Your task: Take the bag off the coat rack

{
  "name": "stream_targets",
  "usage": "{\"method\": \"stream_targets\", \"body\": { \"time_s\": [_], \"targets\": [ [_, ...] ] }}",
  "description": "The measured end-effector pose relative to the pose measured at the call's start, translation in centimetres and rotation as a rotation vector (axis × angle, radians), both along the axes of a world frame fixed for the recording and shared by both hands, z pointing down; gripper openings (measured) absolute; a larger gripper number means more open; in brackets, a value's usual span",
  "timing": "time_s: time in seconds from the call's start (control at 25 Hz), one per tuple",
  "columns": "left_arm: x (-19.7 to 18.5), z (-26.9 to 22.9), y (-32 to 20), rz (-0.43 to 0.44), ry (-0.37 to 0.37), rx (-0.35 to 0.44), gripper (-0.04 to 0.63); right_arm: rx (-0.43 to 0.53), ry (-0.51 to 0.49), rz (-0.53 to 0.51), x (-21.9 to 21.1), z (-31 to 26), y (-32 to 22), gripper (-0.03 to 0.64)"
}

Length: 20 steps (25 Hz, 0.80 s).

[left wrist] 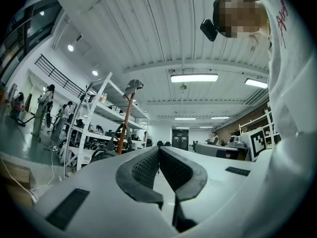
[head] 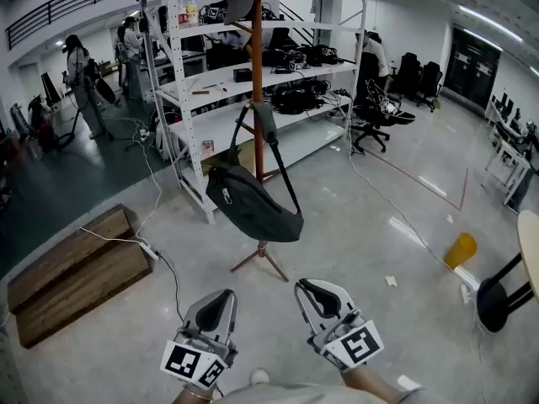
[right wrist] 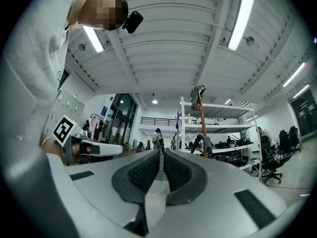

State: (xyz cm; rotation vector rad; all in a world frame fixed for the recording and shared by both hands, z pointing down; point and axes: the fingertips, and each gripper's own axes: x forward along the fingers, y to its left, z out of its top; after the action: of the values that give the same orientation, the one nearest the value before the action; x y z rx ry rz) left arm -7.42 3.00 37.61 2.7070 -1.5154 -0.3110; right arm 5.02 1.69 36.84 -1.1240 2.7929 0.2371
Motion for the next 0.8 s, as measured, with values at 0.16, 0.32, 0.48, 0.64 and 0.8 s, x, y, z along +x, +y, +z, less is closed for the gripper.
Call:
{"method": "stream_targets", "body": {
  "time_s": [0.16, 0.32, 0.48, 0.64, 0.8],
  "targets": [
    [-0.3, 0.3, -1.7, 0.024, -0.003, 0.000, 0.018, 0.012, -0.014, 0.025, -0.7, 0.0, -1.7, 0.021],
    [-1.0, 0.3, -3.3, 0.048, -0.006, 0.002, 0.018, 0.015, -0.028, 0.054, -1.6, -0.1, -3.1, 0.021],
    [-1.6, 0.4, -5.3, 0.052, 0.001, -0.009, 0.018, 0.000, -0.018, 0.062, -2.8, -0.1, -4.8, 0.021],
    [-1.9, 1.0, -6.8, 0.057, 0.010, -0.013, 0.018, -0.002, 0.007, 0.062, -3.4, 0.5, -6.0, 0.020],
    [-2.0, 1.2, -9.3, 0.051, 0.015, -0.009, 0.018, 0.004, -0.004, 0.050, -4.0, 0.4, -8.6, 0.020]
  ]
}}
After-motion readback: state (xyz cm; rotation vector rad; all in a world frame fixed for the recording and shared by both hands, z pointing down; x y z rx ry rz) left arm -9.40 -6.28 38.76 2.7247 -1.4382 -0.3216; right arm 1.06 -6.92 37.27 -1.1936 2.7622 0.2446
